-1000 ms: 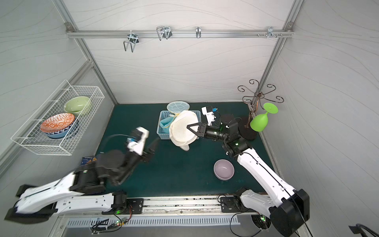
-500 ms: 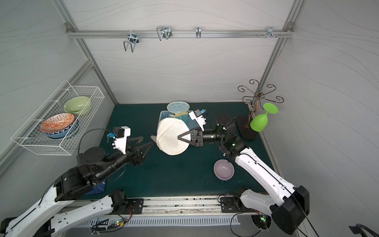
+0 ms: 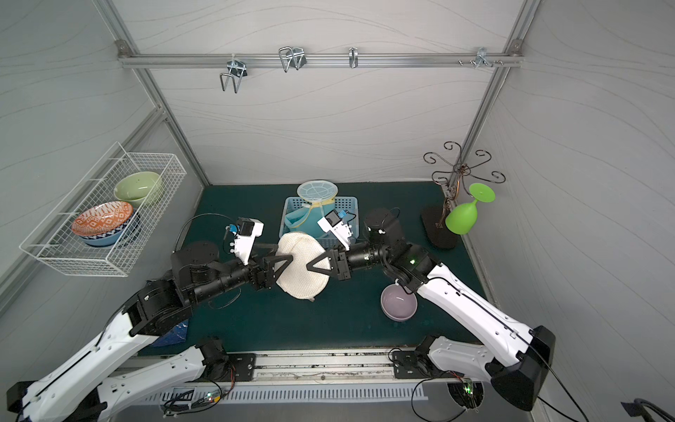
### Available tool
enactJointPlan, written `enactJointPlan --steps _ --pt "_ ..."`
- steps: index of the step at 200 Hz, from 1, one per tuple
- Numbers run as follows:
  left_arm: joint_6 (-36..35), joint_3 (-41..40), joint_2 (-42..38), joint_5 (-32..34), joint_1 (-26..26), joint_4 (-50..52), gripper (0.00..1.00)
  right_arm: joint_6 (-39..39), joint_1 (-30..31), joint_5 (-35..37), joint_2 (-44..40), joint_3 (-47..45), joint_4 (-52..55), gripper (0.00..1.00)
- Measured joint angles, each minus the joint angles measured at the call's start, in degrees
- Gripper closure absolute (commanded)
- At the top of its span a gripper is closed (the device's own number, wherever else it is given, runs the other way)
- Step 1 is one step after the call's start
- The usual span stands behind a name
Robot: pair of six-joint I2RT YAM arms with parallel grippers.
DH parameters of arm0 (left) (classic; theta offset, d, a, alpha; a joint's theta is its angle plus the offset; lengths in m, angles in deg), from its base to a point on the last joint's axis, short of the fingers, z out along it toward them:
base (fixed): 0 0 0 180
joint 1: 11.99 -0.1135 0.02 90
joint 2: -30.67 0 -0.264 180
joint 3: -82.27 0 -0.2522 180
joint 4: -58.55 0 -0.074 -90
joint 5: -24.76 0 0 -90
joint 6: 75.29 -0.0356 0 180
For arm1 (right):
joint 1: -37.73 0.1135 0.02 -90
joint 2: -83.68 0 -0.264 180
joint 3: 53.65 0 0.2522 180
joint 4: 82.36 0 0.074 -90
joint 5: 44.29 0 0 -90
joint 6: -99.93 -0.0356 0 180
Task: Turn the laundry bag inside out
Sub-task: Turn over the laundry bag.
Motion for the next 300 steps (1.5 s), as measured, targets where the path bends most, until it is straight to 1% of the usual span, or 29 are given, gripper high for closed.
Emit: enactJointPlan --steps 6,10,15,23,31,32,77,91,102,124,141,157,171,182,196,197,200,202,204,207,211,223,233,250,269,282,300 --pt "-0.39 0.0 0.13 0.7 0.44 0.0 0.43 0.22 0.26 0.24 0.15 0.31 0.52 1.0" --pt "-0.37 0.0 0.2 1.03 0.72 -0.02 0.52 0.33 0.37 0.35 0.26 0.48 0.83 1.0" --pt "-1.16 0.09 0.31 1.49 1.01 0.11 0.6 0.46 0.55 0.5 0.39 0.72 1.07 1.0" --pt "-1.31 0.37 0.7 2.43 1.42 0.15 0.78 0.68 0.72 0.5 0.63 0.92 1.25 1.0" --pt "-1.6 0.74 1.22 3.43 1.66 0.15 0.99 0.9 1.01 0.44 0.76 0.98 1.38 1.0" --pt "-1.66 0.83 1.36 3.69 1.68 0.17 1.0 0.92 1.05 0.44 0.79 0.98 1.4 1.0" --pt "-3.02 3.19 3.13 11.06 1.79 1.68 1.0 2.49 2.75 -2.27 0.39 -0.33 0.48 1.0" --pt "-3.37 4.68 3.23 12.17 1.18 3.19 1.0 2.91 4.37 -3.08 -1.05 -2.8 -1.42 1.0" --pt "-3.54 5.27 3.19 11.58 0.5 3.87 1.0 2.8 5.46 -3.21 -2.69 -4.9 -3.65 1.0" --pt "-3.39 3.87 2.69 6.03 -1.7 2.45 1.0 1.25 5.7 -2.75 -6.32 -7.04 -8.26 1.0" --pt "-2.8 -0.13 1.4 -1.31 -5.01 -2.34 1.0 -0.61 5.01 -2.36 -8.33 -7.3 -10.69 1.0" --pt "-1.84 -3.76 0.31 -8.98 -9.4 -6.71 1.0 -4.02 1.6 -2.56 -10.1 -8.15 -13.07 1.0" --pt "-1.14 -4.42 0.11 -14.91 -12.85 -9.27 1.0 -7.26 -2.43 -2.82 -11.39 -8.72 -14.32 1.0" --pt "-0.61 -4.39 0.11 -17.81 -14.01 -11.17 1.0 -9.14 -4.72 -2.49 -12.17 -8.81 -15.04 1.0" --pt "0.87 -4.44 0.17 -20.9 -14.78 -12.94 1.0 -10.93 -5.29 -1.73 -12.55 -8.33 -15.08 1.0" --pt "1.11 -4.5 0.17 -21.2 -14.84 -13.07 0.99 -11.04 -5.29 -1.7 -12.55 -8.31 -15.1 1.0" --pt "1.55 -4.59 0.2 -21.66 -15.04 -13.33 0.9 -11.47 -5.27 -1.57 -12.52 -8.24 -15.26 1.0" --pt "1.77 -4.68 0.22 -21.9 -15.13 -13.44 0.85 -11.82 -5.27 -1.49 -12.5 -8.2 -15.32 1.0" --pt "2.1 -4.79 0.17 -22.25 -15.26 -13.62 0.76 -12.28 -5.27 -1.42 -12.39 -8.17 -15.52 1.0" --pt "2.84 -4.94 0.13 -22.6 -15.45 -13.88 0.69 -12.7 -5.29 -1.38 -12.31 -8.17 -15.67 1.0" --pt "3.39 -5.2 -0.11 -22.25 -15.69 -13.9 0.65 -13.51 -5.29 -1.18 -12.09 -8.17 -16.17 1.0" --pt "6.03 -6.73 -1.53 -19.87 -17.4 -12.74 0.57 -15.3 -5.68 0.31 -11.82 -7.87 -18.84 1.0" --pt "7.74 -8.31 -3.45 -17.22 -18.62 -10.67 0.52 -17.0 -5.9 2.45 -11.74 -7.43 -20.79 1.0" --pt "9.18 -9.79 -7.43 -13.22 -19.02 -6.23 0.51 -19.74 -6.05 7.26 -11.54 -6.36 -21.64 1.0" --pt "9.29 -9.81 -11.69 -9.55 -19.02 -2.6 0.48 -22.97 -6.05 10.73 -10.1 -4.24 -21.53 1.0" --pt "9.84 -9.81 -14.05 -8.68 -19.02 -1.97 0.46 -25.09 -6.05 11.93 -8.48 -2.58 -21.55 1.0" --pt "10.6 -10.6 -14.4 -9.16 -18.99 -3.34 0.44 -27.06 -5.9 13.27 -6.64 -0.57 -21.09 1.0"
